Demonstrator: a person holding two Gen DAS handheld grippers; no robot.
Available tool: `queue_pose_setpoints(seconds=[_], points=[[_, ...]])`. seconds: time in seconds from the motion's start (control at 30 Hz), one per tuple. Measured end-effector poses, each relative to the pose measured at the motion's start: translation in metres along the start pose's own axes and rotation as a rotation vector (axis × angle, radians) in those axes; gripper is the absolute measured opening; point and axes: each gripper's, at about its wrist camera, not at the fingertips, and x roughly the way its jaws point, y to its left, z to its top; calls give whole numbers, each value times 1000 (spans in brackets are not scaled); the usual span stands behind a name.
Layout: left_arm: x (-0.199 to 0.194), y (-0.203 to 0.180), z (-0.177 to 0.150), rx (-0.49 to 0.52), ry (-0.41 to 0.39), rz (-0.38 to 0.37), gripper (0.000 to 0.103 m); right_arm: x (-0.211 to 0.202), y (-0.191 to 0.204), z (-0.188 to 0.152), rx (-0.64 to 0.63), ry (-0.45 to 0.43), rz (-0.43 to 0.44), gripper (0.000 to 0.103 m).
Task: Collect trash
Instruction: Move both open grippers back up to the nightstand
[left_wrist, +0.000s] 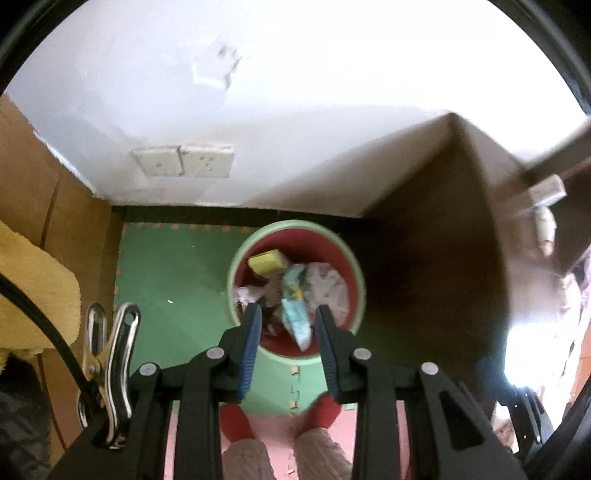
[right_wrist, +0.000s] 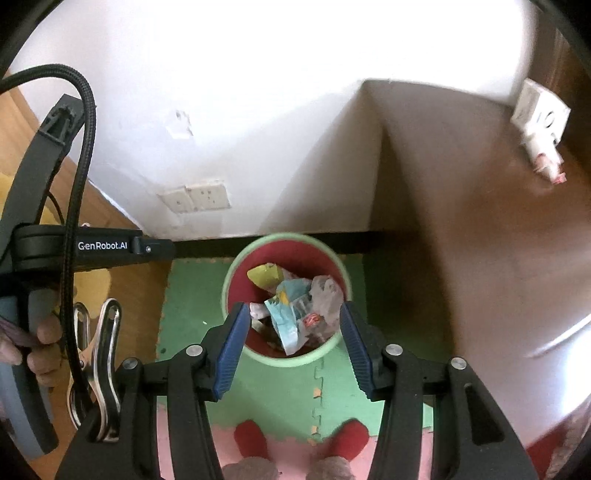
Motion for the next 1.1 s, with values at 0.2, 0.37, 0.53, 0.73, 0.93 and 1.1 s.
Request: queue_pose_setpoints(seconds=[0.2, 0.37, 0.53, 0.73, 0.93, 1.1], points=[[-45, -38, -2, 33, -11, -37, 31, -50, -17, 9, 2, -33, -11, 52], [-72, -67, -5, 75, 7, -50, 31, -79, -32, 15, 33, -42, -20, 52], [-102, -98, -4, 112, 36, -67, 31, -106, -54, 24, 57, -54, -20, 52], [-129, -134, 5, 152, 28, -67, 31, -142, -90, 39, 94, -61, -14, 52], [-143, -170, 15, 192, 21, -78, 31, -170, -124, 56, 113, -91, -40, 52], [-147, -199, 25, 250, 29, -96, 31, -187, -149, 68, 155, -103, -69, 52]])
